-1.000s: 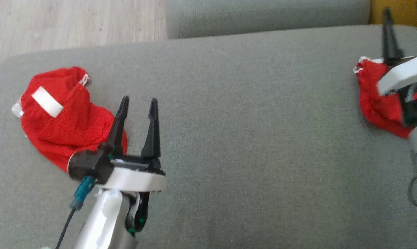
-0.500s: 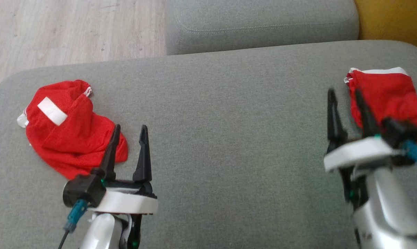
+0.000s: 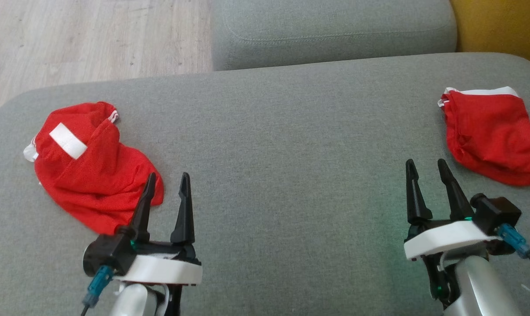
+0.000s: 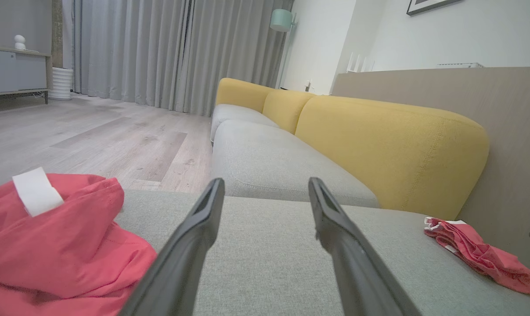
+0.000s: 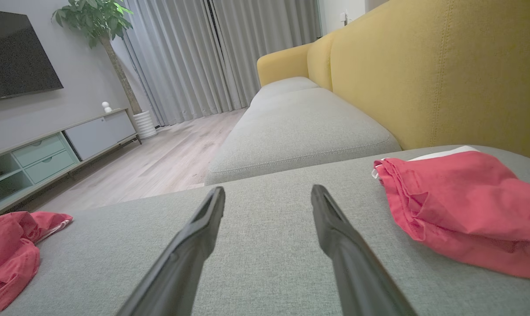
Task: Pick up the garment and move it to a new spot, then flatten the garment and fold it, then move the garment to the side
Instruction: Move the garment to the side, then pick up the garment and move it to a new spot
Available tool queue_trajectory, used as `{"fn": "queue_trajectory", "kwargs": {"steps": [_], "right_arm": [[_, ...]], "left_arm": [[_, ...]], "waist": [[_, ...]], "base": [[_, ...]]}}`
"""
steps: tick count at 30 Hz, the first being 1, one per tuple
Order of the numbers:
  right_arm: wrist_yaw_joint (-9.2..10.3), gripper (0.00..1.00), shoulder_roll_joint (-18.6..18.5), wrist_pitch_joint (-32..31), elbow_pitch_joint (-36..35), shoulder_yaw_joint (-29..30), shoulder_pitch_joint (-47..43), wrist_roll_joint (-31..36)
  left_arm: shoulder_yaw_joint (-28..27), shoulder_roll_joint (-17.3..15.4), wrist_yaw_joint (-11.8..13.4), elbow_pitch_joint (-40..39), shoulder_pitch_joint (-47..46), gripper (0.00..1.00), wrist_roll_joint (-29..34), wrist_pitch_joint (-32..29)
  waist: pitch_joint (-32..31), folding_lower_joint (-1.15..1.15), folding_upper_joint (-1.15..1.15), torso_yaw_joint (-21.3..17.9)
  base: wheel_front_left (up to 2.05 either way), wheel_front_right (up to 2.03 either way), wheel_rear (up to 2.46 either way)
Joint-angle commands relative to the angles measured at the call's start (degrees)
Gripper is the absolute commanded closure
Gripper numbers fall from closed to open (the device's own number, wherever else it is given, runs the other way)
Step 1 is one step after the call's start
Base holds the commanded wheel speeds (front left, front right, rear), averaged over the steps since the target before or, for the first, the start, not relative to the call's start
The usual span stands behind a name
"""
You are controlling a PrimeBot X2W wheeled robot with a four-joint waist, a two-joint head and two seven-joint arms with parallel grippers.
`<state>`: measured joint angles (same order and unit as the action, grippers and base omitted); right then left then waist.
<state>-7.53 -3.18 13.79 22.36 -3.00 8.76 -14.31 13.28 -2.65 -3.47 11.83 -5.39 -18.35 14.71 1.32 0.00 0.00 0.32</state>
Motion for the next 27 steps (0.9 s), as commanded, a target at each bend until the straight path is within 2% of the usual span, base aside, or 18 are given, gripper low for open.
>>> {"fn": "queue_trajectory", "kwargs": {"steps": [1,17,22,27], "right_arm": [[0.04,0.00,0.29,0.77,-1.98,-1.43,1.21,-0.25],[0.04,0.00,0.30,1.09,-1.61,-2.56,1.02,-0.13],[0.04,0.00,0.30,1.12,-1.59,-4.79,0.11,-0.86],[0.04,0.00,0.30,1.14,-1.29,-7.88,-1.33,-1.86]], "left_arm": [[-1.41,-0.23,0.49,-2.13,-1.54,0.00,-0.45,0.29],[-0.98,-0.23,0.86,-1.45,-2.17,0.00,-0.32,0.29],[-1.80,-0.23,1.19,-0.96,-1.64,0.00,0.32,0.29],[-3.41,-0.23,1.35,-0.44,-1.00,0.00,1.03,0.29]], "waist": [[0.03,0.00,0.00,0.03],[-0.24,0.00,0.00,1.56],[-0.87,0.00,0.00,4.61],[-1.66,0.00,0.00,9.95]], "base": [[0.00,0.00,0.00],[0.00,0.00,0.00],[0.00,0.00,0.00],[0.00,0.00,0.00]]}}
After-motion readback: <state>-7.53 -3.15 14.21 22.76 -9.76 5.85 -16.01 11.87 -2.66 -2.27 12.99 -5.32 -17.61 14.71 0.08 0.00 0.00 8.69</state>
